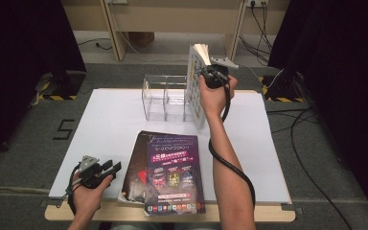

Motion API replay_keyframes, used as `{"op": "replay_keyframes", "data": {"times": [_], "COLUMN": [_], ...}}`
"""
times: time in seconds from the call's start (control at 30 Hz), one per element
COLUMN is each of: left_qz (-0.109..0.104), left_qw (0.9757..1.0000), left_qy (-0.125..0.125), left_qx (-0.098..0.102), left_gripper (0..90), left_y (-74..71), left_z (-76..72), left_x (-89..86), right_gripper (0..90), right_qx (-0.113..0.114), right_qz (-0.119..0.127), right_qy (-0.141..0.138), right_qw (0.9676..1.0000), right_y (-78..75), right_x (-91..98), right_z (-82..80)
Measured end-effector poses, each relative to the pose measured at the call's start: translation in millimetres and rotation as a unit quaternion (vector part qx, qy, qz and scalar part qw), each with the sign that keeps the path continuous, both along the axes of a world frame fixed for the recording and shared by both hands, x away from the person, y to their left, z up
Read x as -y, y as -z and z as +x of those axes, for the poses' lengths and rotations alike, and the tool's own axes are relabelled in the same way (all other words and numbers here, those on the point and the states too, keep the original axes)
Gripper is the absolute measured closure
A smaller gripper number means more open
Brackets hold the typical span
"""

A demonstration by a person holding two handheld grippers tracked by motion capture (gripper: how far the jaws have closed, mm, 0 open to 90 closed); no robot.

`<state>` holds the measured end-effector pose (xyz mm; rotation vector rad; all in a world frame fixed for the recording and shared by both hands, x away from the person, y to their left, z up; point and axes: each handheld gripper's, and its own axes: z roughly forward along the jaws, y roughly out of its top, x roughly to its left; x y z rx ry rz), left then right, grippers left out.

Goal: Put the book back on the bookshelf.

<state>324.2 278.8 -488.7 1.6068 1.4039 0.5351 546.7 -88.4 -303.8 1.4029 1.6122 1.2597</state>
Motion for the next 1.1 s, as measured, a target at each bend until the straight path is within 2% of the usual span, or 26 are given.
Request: {"op": "replay_keyframes", "data": {"times": [0.63, 1.1], "left_qz": [0.001, 0.001], "left_qw": [1.0, 1.0], "left_qy": [0.001, 0.001], "left_qx": [-0.001, 0.0], "left_gripper": [57.4, 57.4], "left_y": [0.4, 0.0], "left_z": [0.4, 0.0], "left_x": [0.0, -0.4], "right_gripper": [74.7, 74.6], "right_qx": [0.001, 0.003], "right_qz": [0.001, -0.003], "right_qy": [0.009, 0.016], "right_qw": [1.0, 0.9999], "right_y": [-0.8, 10.0], "right_x": [-0.1, -2.0], "right_z": [10.3, 11.7]}}
